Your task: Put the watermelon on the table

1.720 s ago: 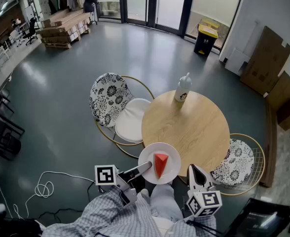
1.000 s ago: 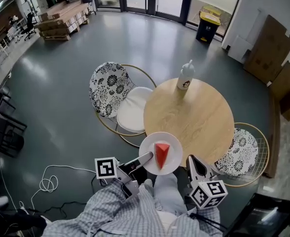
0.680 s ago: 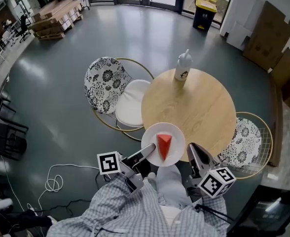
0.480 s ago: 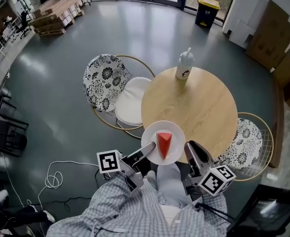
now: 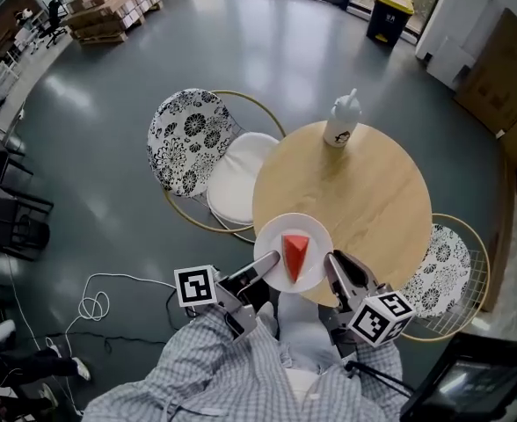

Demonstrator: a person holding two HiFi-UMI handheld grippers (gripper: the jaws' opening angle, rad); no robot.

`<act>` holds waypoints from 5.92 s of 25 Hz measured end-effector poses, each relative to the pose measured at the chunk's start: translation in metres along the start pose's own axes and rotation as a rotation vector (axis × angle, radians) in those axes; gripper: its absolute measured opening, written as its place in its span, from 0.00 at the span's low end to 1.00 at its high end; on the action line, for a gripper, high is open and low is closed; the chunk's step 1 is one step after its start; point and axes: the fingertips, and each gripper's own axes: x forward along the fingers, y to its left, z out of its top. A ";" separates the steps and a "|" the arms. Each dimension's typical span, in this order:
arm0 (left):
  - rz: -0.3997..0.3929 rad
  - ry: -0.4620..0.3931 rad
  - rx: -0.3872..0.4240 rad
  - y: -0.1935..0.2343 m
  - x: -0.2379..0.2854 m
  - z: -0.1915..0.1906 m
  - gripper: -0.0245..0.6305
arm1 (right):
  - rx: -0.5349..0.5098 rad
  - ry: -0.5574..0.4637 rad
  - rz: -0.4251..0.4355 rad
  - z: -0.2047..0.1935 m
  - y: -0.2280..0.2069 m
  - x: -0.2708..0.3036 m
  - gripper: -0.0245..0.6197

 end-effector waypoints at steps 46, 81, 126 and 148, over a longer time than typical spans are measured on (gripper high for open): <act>0.191 -0.220 -0.111 0.161 0.100 0.164 0.09 | -0.047 0.321 -0.013 0.026 -0.153 0.226 0.14; 0.345 -0.230 -0.171 0.200 0.101 0.176 0.09 | -0.892 0.490 0.195 -0.013 -0.090 0.207 0.15; 0.396 -0.212 0.050 0.146 0.028 0.099 0.05 | -1.449 0.592 0.172 -0.086 -0.088 0.219 0.10; 0.282 0.160 0.428 0.058 0.039 0.026 0.05 | -0.437 0.123 -0.195 0.003 -0.068 0.049 0.09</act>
